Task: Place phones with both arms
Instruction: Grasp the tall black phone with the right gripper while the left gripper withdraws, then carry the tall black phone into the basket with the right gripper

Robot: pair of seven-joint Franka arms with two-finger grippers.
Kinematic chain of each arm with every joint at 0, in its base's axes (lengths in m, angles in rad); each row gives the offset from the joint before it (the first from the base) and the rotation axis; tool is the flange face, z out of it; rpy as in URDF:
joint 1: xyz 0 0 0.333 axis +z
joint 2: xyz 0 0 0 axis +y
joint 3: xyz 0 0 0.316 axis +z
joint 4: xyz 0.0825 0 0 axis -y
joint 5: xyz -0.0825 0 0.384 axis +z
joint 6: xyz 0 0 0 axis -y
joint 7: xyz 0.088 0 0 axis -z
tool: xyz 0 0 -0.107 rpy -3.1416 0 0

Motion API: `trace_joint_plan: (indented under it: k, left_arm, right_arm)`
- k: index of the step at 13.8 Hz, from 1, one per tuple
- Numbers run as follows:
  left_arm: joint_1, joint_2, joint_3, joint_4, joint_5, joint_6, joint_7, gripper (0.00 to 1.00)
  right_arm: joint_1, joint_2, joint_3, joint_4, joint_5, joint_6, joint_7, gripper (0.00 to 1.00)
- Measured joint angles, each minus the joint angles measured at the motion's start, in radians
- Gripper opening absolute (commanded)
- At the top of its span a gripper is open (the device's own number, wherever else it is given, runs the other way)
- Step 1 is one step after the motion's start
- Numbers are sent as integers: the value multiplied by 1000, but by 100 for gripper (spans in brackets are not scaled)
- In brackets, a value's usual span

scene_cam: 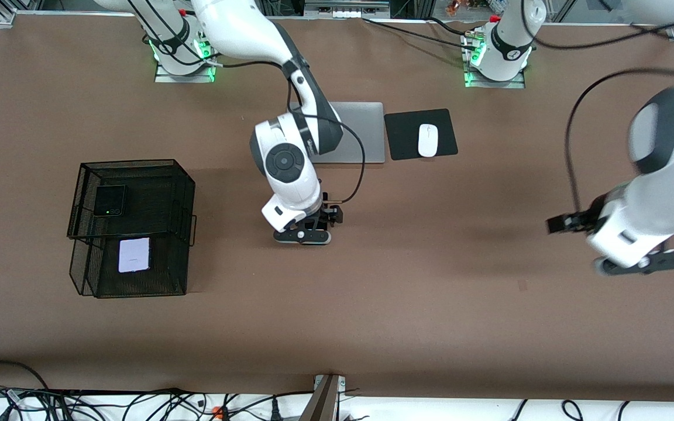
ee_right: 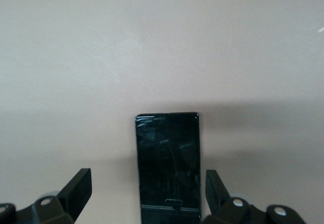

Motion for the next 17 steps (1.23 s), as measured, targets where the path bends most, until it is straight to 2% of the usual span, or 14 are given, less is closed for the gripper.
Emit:
trace_joint_plan:
  k: [6, 11, 12, 15, 17]
  left_arm:
    - [10, -155, -14, -22, -10, -150, 57, 100]
    - [25, -264, -11, -155, -61, -141, 160, 100]
    - [26, -286, -11, -199, -61, -110, 167, 100]
    - [26, -367, -11, -341, -62, -24, 173, 100]
    - [27, -408, -11, -391, -62, -6, 173, 100]
  right_arm:
    - [21, 28, 20, -59, -4, 38, -5, 100]
    - [48, 28, 20, -113, -11, 76, -10, 98]
    - [51, 28, 20, -121, -17, 85, -14, 85]
    - [53, 28, 20, -131, -21, 117, -18, 30]
    - [53, 26, 19, -132, -22, 118, -20, 0]
